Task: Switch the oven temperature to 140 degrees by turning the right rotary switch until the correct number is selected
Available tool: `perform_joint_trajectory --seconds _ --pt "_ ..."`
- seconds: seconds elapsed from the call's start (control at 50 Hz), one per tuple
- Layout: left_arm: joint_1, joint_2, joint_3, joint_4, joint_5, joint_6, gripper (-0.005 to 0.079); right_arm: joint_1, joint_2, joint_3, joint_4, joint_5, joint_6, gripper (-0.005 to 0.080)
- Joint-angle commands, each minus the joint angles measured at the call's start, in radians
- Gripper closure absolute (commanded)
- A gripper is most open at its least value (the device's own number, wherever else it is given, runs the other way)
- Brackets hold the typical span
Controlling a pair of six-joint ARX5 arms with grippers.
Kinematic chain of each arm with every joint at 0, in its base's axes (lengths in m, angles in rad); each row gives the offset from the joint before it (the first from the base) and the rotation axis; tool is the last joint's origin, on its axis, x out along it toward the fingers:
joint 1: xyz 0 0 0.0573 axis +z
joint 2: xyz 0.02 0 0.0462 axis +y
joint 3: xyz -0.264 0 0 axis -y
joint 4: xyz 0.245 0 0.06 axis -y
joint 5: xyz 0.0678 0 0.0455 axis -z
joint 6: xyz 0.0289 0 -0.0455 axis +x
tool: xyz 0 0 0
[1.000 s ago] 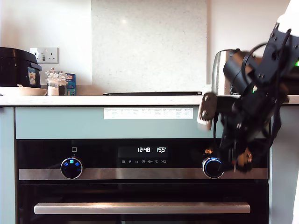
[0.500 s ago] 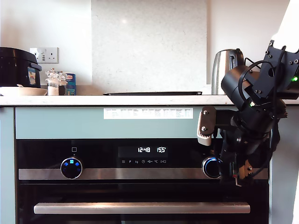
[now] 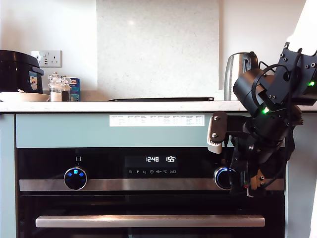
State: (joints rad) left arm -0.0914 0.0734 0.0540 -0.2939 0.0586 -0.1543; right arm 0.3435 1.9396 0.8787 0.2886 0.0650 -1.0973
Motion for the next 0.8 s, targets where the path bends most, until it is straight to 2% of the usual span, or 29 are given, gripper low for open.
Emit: perform_joint_trajectory --seconds 0.0,0.26,0.78 --pt "-0.002 -0.003 0.010 0.006 0.001 -0.003 0.0764 0.025 0.027 -0.013 -0.008 -0.014 0.001 0.0134" --pt "-0.002 -0.003 0.010 0.008 0.001 -0.003 0.0764 0.055 0.055 -0.012 0.005 -0.014 0.000 0.0134" --pt "-0.002 -0.003 0.010 0.008 0.001 -0.003 0.0764 0.055 0.055 0.012 0.010 0.016 0.008 0.0135"
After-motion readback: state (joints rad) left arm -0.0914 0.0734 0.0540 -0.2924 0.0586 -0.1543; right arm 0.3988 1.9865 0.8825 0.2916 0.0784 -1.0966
